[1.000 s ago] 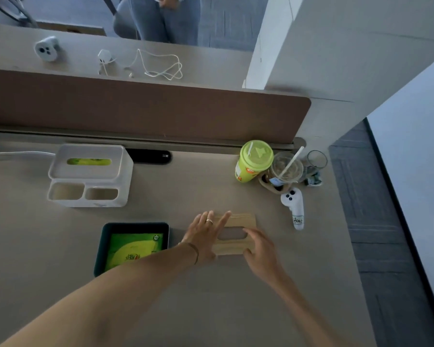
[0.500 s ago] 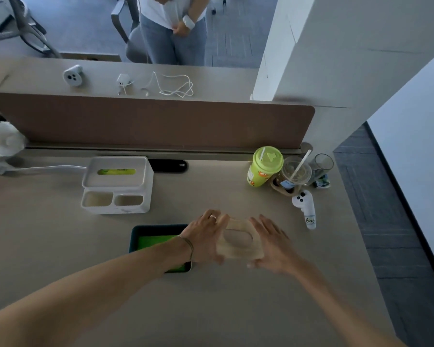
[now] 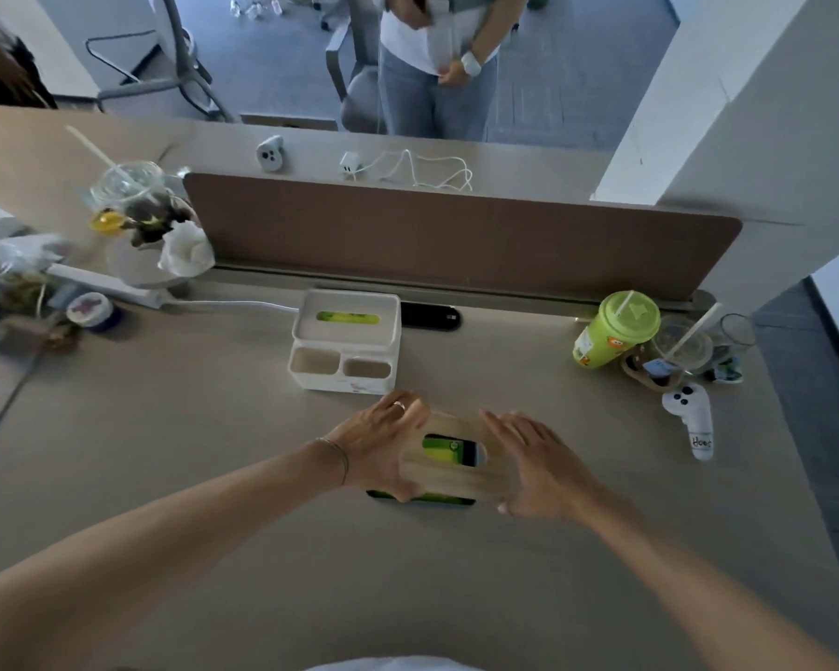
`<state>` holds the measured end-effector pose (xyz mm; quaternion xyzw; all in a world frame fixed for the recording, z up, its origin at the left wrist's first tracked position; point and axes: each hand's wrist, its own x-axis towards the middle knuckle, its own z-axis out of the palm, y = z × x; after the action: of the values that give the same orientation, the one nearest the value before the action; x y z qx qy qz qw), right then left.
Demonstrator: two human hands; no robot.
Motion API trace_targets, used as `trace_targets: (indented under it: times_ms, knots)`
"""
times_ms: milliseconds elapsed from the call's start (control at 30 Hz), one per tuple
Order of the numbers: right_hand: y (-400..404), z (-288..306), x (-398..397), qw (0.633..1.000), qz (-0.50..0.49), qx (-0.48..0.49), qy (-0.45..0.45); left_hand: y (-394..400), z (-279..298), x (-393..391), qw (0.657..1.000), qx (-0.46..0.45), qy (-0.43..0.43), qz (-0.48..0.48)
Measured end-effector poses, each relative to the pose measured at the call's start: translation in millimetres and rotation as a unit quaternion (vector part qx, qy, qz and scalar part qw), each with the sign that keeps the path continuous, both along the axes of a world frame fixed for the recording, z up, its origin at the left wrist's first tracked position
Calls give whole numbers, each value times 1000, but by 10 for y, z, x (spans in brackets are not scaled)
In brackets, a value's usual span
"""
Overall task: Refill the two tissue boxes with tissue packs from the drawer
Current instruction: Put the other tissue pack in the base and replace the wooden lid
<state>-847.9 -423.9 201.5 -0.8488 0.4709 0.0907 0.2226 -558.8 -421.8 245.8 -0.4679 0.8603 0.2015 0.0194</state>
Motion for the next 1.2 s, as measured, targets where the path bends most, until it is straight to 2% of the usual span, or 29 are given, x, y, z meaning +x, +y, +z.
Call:
trace_targets:
  times_ms: [333,500,733,1200]
  knots:
    - [112,27,486,1000,-4,1,-12,134,-183,449,999,15,27,33]
    - [133,36,565,1000,-4,-29,-2,170,-323,550,999,10,10,29]
    - [140,37,575,999,8,-23,36,186,-495,554,1000,-1,8,26]
    - [88,24,541,999,-1,-6,53,131,-505,473,1000,-6,23,19]
